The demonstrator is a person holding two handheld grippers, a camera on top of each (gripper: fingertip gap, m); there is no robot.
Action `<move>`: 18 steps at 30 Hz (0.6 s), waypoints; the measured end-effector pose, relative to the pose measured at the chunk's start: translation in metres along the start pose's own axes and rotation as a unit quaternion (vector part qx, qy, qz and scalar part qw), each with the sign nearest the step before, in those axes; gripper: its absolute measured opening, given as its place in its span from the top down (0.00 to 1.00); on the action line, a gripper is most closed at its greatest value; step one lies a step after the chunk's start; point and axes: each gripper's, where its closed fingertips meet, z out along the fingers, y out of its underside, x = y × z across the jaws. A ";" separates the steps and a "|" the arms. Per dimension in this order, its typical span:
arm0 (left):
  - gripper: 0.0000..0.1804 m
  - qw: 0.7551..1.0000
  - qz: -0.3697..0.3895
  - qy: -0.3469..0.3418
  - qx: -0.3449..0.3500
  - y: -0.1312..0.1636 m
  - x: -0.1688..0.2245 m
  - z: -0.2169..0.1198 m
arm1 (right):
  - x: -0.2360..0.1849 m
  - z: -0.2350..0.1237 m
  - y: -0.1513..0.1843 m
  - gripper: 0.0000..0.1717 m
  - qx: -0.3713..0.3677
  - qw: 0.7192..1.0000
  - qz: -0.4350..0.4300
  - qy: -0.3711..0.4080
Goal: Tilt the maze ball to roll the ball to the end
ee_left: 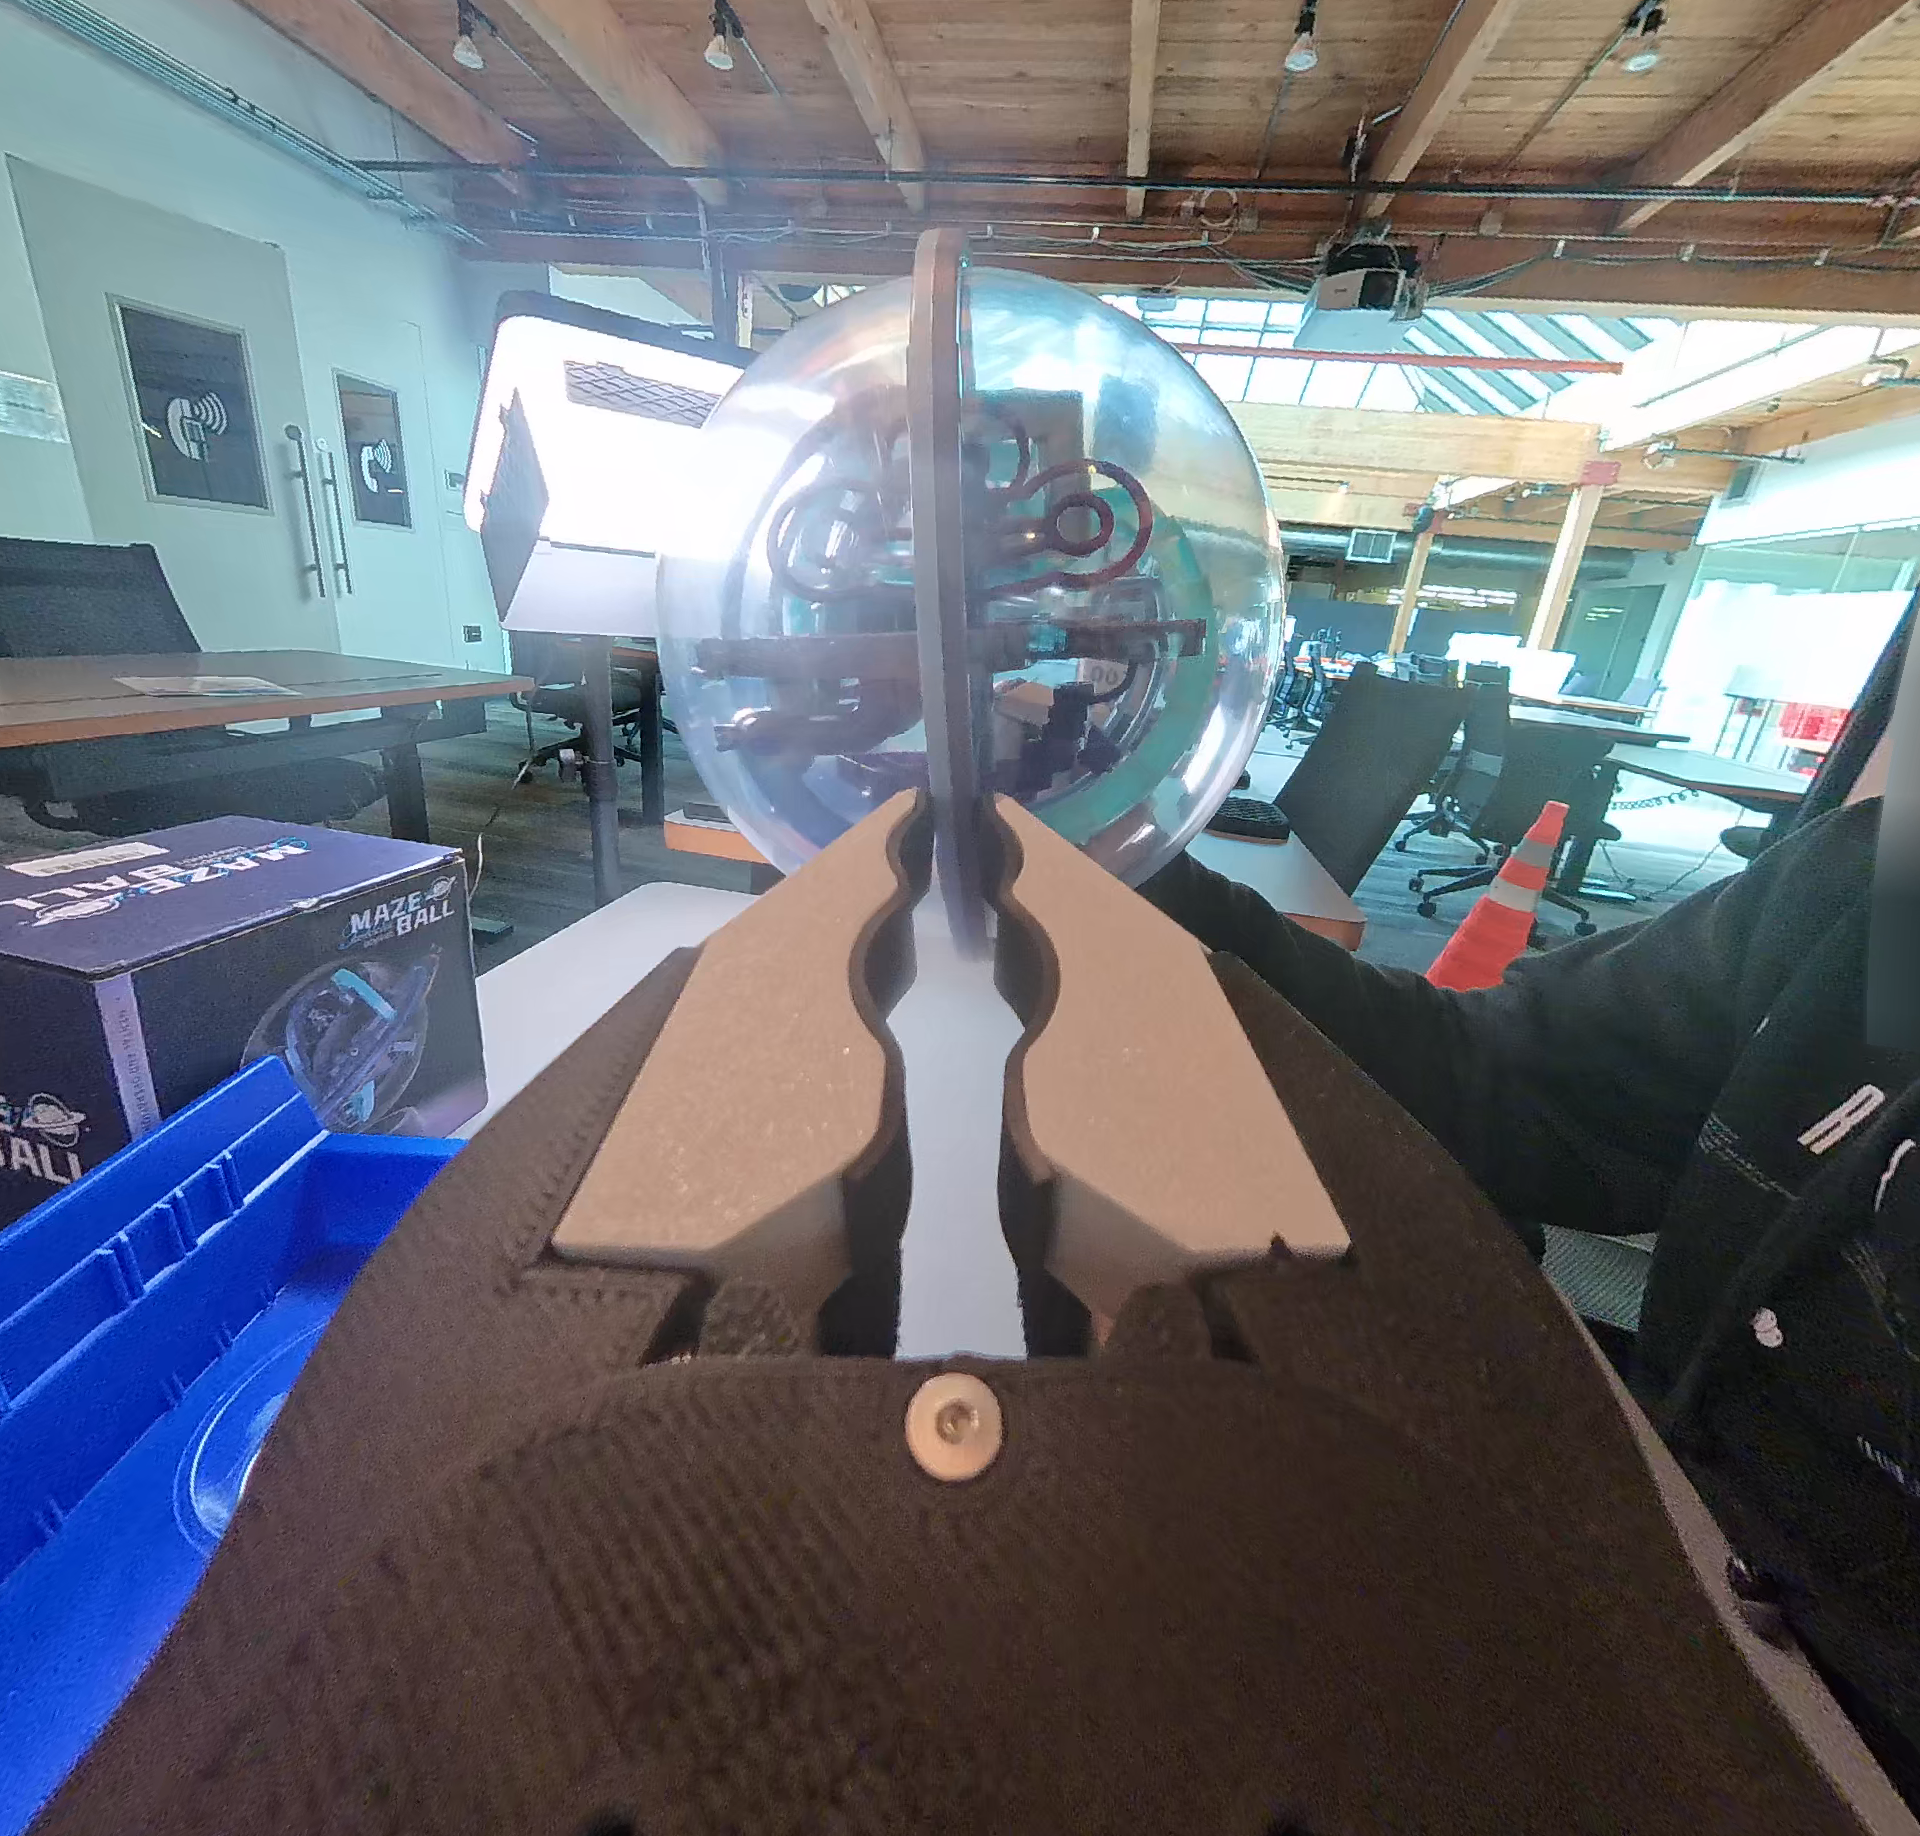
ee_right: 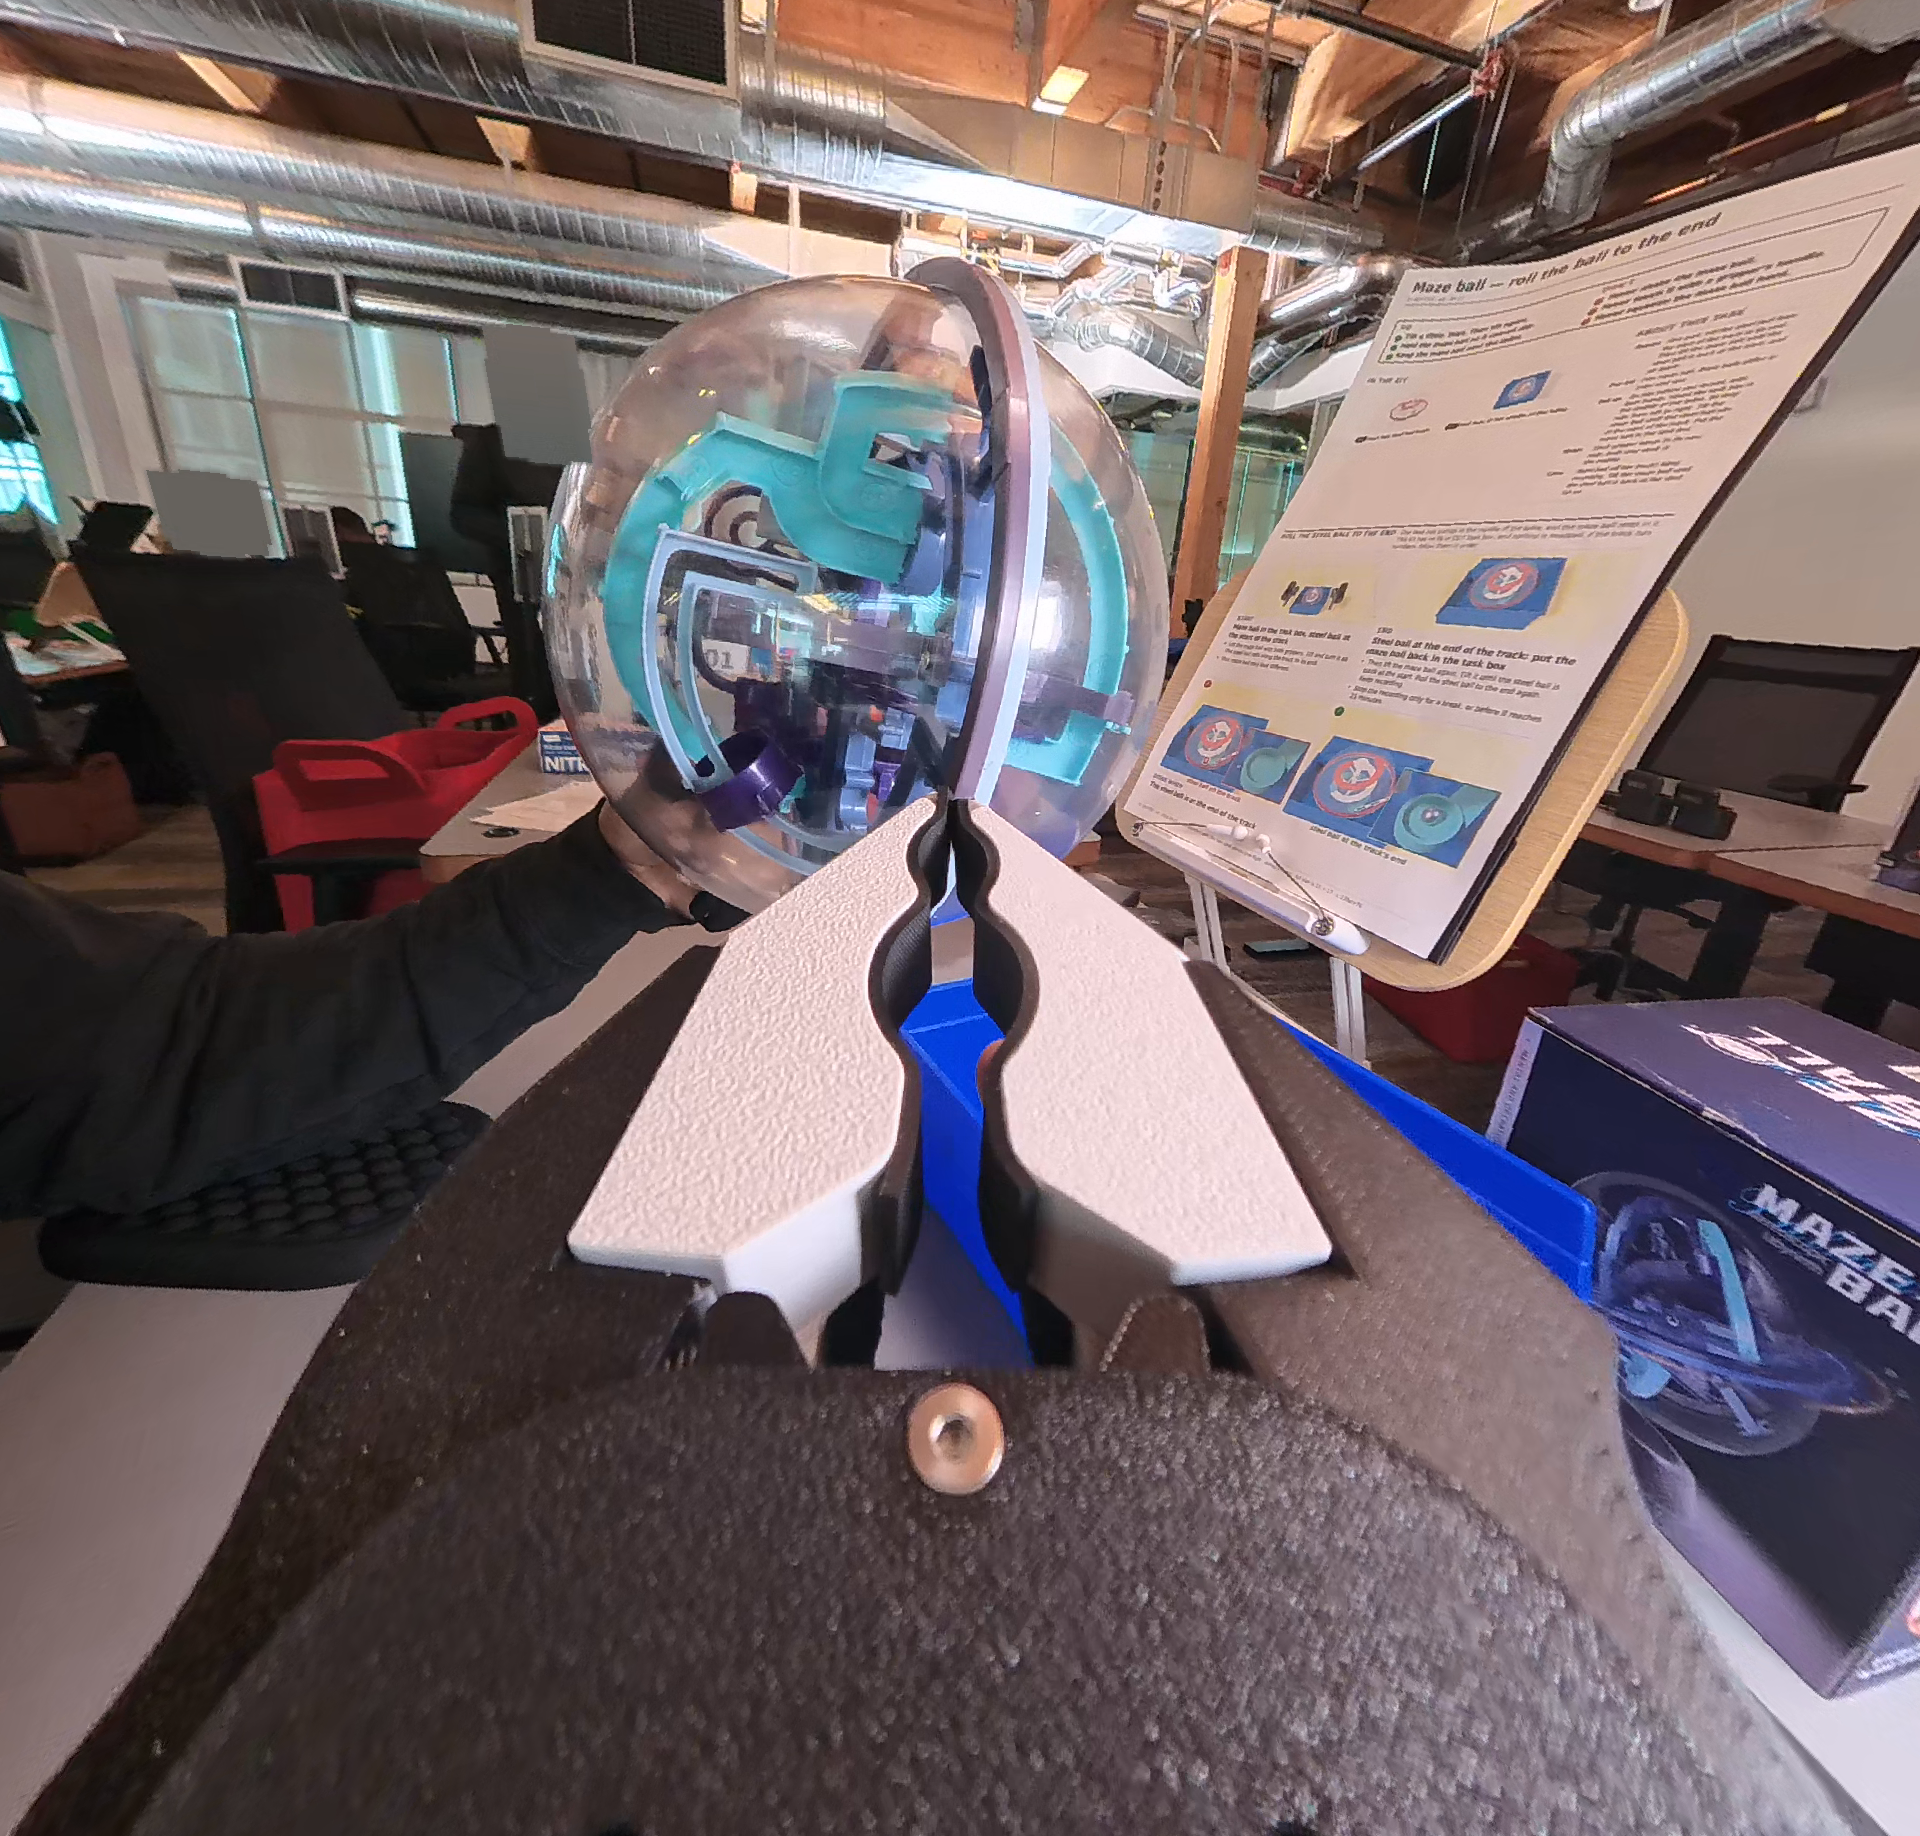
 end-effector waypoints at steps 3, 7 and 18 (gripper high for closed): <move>0.97 1.000 -0.007 0.000 0.003 -0.002 0.001 0.000 | 0.000 0.001 0.000 1.00 0.002 1.000 0.009 0.000; 0.97 1.000 -0.008 -0.002 -0.005 -0.001 0.004 0.000 | -0.001 0.001 -0.001 1.00 -0.003 1.000 0.011 0.002; 0.96 0.999 -0.035 -0.010 -0.039 0.029 0.013 -0.006 | -0.012 -0.011 0.020 1.00 -0.024 0.999 0.041 0.011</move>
